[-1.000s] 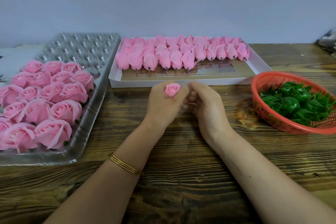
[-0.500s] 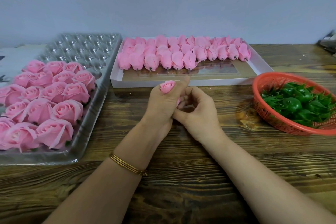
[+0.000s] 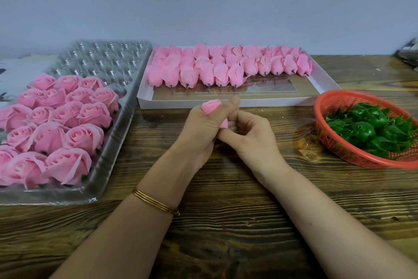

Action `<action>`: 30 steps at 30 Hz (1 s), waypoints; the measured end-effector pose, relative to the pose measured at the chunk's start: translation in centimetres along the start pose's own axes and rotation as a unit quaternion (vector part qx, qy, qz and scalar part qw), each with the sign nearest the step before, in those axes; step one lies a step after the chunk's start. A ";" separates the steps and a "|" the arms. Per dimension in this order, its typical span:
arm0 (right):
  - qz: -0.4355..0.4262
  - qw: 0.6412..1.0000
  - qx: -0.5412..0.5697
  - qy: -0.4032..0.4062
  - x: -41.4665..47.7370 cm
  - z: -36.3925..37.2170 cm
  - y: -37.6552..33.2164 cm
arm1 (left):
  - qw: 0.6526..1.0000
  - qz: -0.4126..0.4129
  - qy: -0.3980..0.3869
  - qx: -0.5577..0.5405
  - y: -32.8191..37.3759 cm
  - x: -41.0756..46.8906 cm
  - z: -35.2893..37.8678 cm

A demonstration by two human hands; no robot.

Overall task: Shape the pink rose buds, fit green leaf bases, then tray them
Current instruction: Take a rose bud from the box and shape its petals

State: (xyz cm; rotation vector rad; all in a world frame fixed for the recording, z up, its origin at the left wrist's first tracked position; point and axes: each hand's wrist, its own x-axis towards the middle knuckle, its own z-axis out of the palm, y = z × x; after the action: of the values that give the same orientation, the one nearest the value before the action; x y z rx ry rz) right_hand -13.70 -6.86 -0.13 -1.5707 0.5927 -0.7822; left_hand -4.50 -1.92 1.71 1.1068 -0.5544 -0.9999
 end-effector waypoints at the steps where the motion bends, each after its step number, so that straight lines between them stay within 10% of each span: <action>1: 0.006 1.000 0.010 -0.007 0.0 -0.1 -0.1 | 1.000 -0.001 -0.006 0.003 0.0 -0.1 0.0; 30: 0.028 0.999 0.032 0.012 0.0 0.3 -0.2 | 0.999 -0.005 0.023 0.033 0.2 0.1 -0.4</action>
State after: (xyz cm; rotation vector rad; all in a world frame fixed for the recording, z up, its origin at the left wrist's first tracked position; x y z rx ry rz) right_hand -13.48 -6.60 0.08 -1.4824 0.6199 -0.7712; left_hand -4.02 -1.83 1.70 1.1894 -0.5497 -0.9681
